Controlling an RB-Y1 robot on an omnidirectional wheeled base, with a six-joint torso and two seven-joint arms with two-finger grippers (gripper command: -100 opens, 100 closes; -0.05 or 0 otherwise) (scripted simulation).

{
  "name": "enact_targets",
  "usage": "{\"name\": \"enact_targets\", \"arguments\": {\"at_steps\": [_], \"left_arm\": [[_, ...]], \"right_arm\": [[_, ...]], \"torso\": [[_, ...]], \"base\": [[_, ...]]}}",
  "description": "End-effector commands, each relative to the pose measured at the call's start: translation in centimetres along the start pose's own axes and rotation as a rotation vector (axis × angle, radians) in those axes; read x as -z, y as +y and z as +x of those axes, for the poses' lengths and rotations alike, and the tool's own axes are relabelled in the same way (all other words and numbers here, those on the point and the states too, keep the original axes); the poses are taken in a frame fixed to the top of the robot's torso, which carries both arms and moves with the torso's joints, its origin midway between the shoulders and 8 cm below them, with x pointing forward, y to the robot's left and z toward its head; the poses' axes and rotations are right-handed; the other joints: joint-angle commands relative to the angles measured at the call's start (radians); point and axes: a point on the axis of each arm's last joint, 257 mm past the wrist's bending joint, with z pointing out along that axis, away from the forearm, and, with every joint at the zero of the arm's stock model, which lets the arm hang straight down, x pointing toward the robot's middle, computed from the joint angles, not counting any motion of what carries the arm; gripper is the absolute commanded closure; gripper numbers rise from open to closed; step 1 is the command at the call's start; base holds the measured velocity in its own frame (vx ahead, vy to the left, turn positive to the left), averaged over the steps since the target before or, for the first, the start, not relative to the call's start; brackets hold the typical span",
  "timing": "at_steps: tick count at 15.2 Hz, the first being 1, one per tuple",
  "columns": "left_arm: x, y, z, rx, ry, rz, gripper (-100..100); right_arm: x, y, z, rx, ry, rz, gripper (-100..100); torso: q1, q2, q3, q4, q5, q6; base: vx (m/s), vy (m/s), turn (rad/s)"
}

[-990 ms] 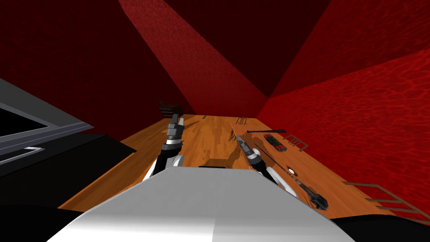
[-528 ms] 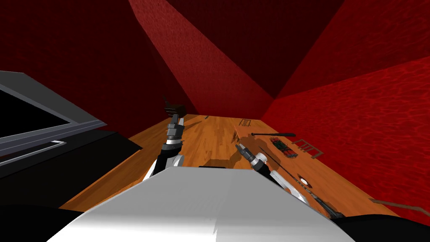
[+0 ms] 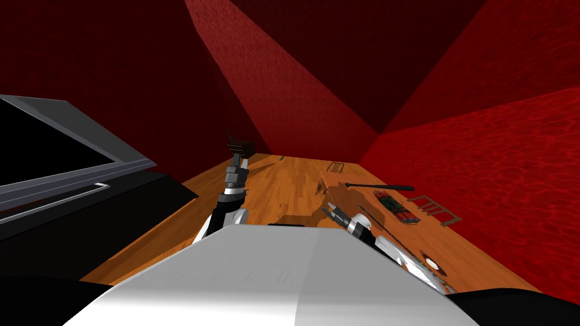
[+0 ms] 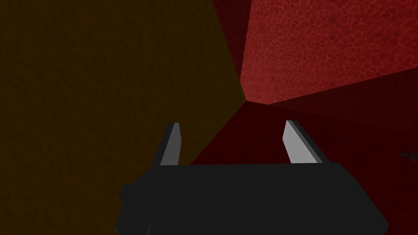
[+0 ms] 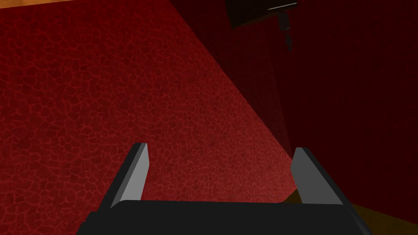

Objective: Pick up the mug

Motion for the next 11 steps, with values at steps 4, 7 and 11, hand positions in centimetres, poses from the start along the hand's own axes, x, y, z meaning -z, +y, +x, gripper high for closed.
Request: {"name": "enact_targets", "arguments": {"at_steps": [4,7,11], "left_arm": [[0.0,0.0,0.0,0.000,0.000,0.000,0],[0.0,0.0,0.0,0.000,0.000,0.000,0],[0.0,0.0,0.0,0.000,0.000,0.000,0]], "right_arm": [[4.4,-3.6,5.3,0.153,0.204,0.020,-100],[7.3,-5.9,7.8,0.216,0.310,0.039,-100],[10.5,-8.2,9.7,0.281,0.417,0.053,-100]], "torso": [[0.000,0.000,0.000,0.000,0.000,0.000],[0.000,-0.001,-0.001,0.000,0.000,0.000],[0.000,-0.001,-0.001,0.000,0.000,0.000]], "base": [[0.066,0.033,0.116],[0.076,0.029,0.086],[0.072,0.023,0.110]]}}
